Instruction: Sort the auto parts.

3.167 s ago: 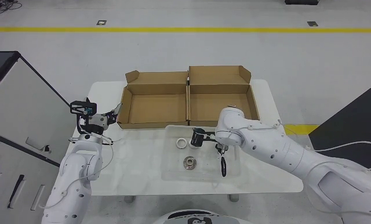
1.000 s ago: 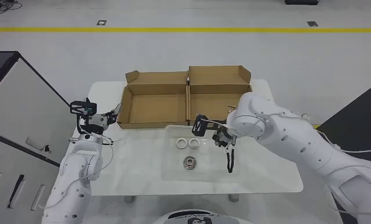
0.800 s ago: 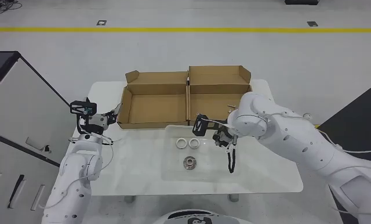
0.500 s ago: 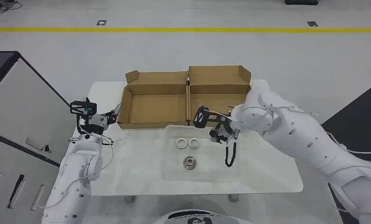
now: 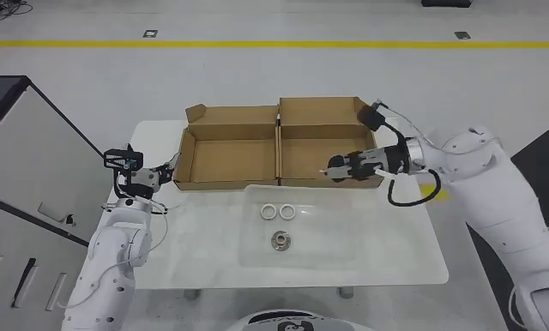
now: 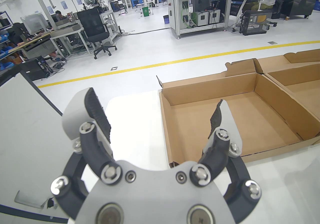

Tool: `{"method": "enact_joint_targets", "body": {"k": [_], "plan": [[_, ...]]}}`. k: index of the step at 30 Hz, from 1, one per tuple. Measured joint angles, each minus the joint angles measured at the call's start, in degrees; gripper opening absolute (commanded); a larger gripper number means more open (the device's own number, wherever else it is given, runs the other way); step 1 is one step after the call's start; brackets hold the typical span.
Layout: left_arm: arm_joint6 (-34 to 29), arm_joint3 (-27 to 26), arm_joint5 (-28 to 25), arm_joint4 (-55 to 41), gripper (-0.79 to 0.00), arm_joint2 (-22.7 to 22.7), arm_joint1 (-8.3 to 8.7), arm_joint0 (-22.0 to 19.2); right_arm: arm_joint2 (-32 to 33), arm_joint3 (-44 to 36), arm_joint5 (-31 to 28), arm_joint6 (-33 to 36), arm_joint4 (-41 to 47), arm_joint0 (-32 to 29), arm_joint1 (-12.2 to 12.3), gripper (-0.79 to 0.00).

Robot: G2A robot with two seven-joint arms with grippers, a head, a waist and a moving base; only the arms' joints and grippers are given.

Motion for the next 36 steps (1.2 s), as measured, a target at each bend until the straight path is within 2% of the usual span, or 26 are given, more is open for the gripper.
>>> {"method": "enact_joint_targets", "body": {"k": [7,12,19,31,36], "plan": [[0.0,0.0,0.0,0.0,0.0,0.0,0.0,0.0,0.2,-3.76,-0.64,-0.83,18.8,0.7,-0.16,-0.785],[0.0,0.0,0.0,0.0,0.0,0.0,0.0,0.0,2.89,-6.86,0.77,0.6,30.18,0.72,-0.7,-0.785],[0.0,0.0,0.0,0.0,0.0,0.0,0.0,0.0,9.48,-10.75,7.62,7.46,45.14,-1.09,-3.62,-0.785],[0.0,0.0,0.0,0.0,0.0,0.0,0.0,0.0,10.03,-10.95,8.63,8.42,46.07,-1.2,-4.01,-0.785],[0.0,0.0,0.0,0.0,0.0,0.0,0.0,0.0,9.59,-13.68,9.54,5.74,48.72,-1.84,-4.74,-0.785]]}}
